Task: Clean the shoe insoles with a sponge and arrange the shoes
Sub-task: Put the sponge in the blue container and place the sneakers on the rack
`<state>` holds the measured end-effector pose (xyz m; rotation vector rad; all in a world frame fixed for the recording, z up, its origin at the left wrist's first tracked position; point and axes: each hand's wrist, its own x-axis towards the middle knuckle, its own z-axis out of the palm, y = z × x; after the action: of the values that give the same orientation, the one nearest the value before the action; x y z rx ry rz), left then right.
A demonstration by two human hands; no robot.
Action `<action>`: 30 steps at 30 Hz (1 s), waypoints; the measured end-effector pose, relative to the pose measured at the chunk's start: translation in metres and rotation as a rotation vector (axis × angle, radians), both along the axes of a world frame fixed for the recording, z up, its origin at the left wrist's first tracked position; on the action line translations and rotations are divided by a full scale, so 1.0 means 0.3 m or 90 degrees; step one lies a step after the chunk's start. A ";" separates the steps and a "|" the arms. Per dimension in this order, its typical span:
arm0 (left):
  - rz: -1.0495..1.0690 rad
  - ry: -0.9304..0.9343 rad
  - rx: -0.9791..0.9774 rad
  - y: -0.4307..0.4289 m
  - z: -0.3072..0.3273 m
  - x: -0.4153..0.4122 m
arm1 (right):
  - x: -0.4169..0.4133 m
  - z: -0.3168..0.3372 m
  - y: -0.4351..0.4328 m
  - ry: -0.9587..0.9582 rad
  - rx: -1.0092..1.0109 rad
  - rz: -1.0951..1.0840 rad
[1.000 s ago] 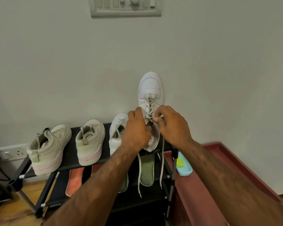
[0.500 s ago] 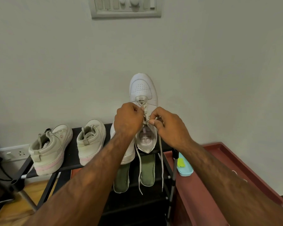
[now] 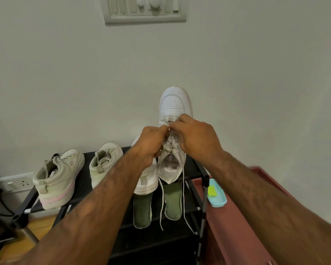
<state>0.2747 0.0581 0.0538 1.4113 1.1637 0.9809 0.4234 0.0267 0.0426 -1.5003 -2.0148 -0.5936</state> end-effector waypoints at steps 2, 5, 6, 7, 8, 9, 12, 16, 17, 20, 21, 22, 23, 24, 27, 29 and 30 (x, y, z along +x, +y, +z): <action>0.004 -0.009 -0.045 0.004 0.003 -0.001 | 0.009 -0.007 -0.008 -0.089 0.022 -0.021; -0.002 -0.009 -0.081 0.004 0.021 -0.002 | 0.021 -0.007 -0.001 -0.190 0.091 -0.006; -0.005 -0.011 -0.087 0.004 0.025 -0.005 | 0.023 -0.003 0.008 -0.225 0.107 0.002; -0.010 -0.017 -0.092 0.003 0.029 -0.007 | 0.027 0.006 0.015 -0.249 0.121 0.011; -0.017 -0.027 -0.096 0.004 0.029 -0.009 | 0.031 0.014 0.022 -0.239 0.123 0.019; -0.027 -0.042 -0.097 0.005 0.026 -0.010 | 0.031 0.019 0.025 -0.181 0.105 0.026; -0.056 -0.105 -0.098 0.002 0.007 -0.003 | 0.028 -0.003 0.029 0.134 -0.022 0.038; -0.034 -0.055 0.025 0.001 -0.027 -0.005 | 0.031 -0.040 0.038 0.349 -0.097 0.054; -0.020 0.003 0.111 0.002 -0.037 -0.013 | 0.039 -0.037 0.040 0.333 -0.106 0.053; -0.003 0.219 0.405 0.007 -0.065 -0.042 | 0.059 -0.027 0.040 0.292 -0.119 0.052; 0.002 0.307 0.494 0.005 -0.074 -0.049 | 0.059 -0.027 0.038 0.289 -0.115 0.051; 0.011 0.399 0.577 0.008 -0.085 -0.052 | 0.054 -0.029 0.035 0.287 -0.109 0.046; 0.021 0.471 0.649 0.009 -0.095 -0.051 | 0.046 -0.032 0.032 0.286 -0.105 0.037; 0.029 0.516 0.703 0.012 -0.099 -0.047 | 0.039 -0.035 0.031 0.289 -0.101 0.027; 0.029 0.611 0.779 0.015 -0.086 -0.036 | 0.034 -0.034 0.028 0.291 -0.095 0.016; 0.013 0.696 0.835 0.023 -0.075 -0.035 | 0.039 -0.030 0.025 0.291 -0.103 0.015; 0.009 0.714 0.866 0.028 -0.069 -0.039 | 0.039 -0.027 0.024 0.291 -0.107 0.015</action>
<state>0.2631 0.0664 0.0332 3.3249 1.2128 1.0007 0.4352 0.0339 0.0344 -1.5386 -1.7508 -0.0563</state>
